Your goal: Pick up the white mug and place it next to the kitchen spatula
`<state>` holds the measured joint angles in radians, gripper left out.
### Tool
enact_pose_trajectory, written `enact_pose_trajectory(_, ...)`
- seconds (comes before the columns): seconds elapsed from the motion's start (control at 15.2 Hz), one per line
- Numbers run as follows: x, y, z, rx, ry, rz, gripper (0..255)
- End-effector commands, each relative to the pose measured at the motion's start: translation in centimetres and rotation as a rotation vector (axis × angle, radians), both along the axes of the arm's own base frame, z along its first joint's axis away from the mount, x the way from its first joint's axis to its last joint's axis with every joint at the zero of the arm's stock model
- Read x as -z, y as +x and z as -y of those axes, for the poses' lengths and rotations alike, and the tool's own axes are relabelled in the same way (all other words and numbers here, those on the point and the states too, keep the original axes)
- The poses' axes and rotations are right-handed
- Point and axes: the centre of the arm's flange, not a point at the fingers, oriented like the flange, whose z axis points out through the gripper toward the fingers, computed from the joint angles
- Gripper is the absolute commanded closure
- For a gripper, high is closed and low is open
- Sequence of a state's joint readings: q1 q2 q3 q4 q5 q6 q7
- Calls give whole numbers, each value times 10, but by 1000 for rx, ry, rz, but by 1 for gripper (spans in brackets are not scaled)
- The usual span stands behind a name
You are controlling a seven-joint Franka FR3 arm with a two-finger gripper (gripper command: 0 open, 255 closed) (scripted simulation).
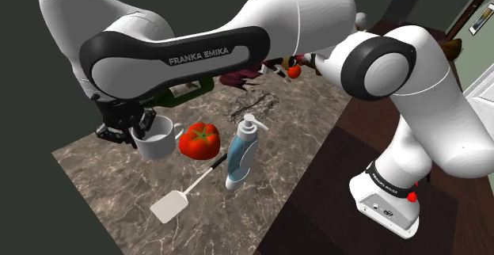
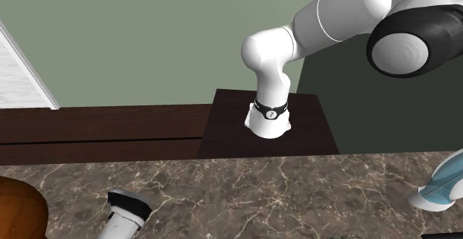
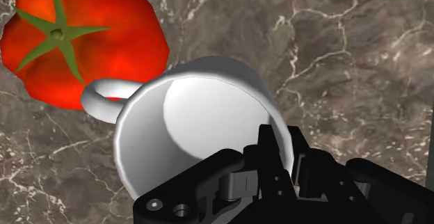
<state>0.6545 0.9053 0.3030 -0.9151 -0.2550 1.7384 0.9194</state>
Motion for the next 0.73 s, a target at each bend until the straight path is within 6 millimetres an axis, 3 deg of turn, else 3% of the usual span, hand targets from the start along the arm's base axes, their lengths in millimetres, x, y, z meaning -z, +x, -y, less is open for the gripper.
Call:
enact_pose_trajectory(0.0, 11, 0, 0, 0, 1, 0, 255)
enact_pose_trajectory(0.26, 30, 0, 0, 0, 1, 0, 255)
enact_pose_trajectory(0.66, 30, 0, 0, 0, 1, 0, 255)
